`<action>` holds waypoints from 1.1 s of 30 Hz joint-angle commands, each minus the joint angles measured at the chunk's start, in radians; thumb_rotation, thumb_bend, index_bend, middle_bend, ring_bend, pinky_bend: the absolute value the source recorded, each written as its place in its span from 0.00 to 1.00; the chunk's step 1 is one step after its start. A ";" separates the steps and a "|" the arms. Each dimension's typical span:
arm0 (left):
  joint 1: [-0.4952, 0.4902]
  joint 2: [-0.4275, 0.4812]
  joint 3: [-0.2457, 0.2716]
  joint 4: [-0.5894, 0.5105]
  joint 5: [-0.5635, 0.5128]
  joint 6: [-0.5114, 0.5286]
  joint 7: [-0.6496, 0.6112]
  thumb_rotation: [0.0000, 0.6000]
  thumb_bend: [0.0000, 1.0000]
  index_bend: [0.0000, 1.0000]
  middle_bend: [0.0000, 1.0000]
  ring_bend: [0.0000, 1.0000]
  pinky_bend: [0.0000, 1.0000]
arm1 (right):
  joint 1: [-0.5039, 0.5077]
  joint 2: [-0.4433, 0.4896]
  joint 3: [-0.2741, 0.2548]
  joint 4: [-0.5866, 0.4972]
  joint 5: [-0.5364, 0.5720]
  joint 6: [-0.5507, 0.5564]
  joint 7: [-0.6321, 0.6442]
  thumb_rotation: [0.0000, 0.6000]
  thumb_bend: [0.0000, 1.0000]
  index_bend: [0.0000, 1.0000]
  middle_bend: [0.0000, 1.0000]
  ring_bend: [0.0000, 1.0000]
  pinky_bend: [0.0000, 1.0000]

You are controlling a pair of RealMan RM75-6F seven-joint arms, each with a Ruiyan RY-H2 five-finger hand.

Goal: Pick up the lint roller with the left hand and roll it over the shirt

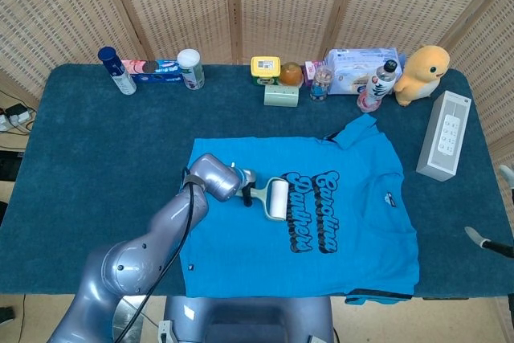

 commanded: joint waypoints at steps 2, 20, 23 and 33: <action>0.018 0.019 0.015 -0.020 0.012 -0.009 -0.010 1.00 0.82 0.97 1.00 0.97 1.00 | -0.001 0.000 0.000 -0.001 -0.001 0.002 -0.001 1.00 0.00 0.06 0.00 0.00 0.00; 0.091 0.138 0.103 -0.149 0.066 -0.009 -0.078 1.00 0.82 0.97 1.00 0.97 1.00 | -0.003 0.001 -0.007 -0.013 -0.020 0.011 -0.010 1.00 0.00 0.06 0.00 0.00 0.00; 0.105 0.165 0.120 -0.177 0.073 0.000 -0.094 1.00 0.82 0.97 1.00 0.97 1.00 | -0.003 0.000 -0.009 -0.016 -0.024 0.012 -0.012 1.00 0.00 0.06 0.00 0.00 0.00; 0.140 0.272 0.162 -0.308 0.084 0.066 -0.153 1.00 0.81 0.97 1.00 0.97 1.00 | -0.005 0.002 -0.016 -0.024 -0.039 0.018 -0.016 1.00 0.00 0.06 0.00 0.00 0.00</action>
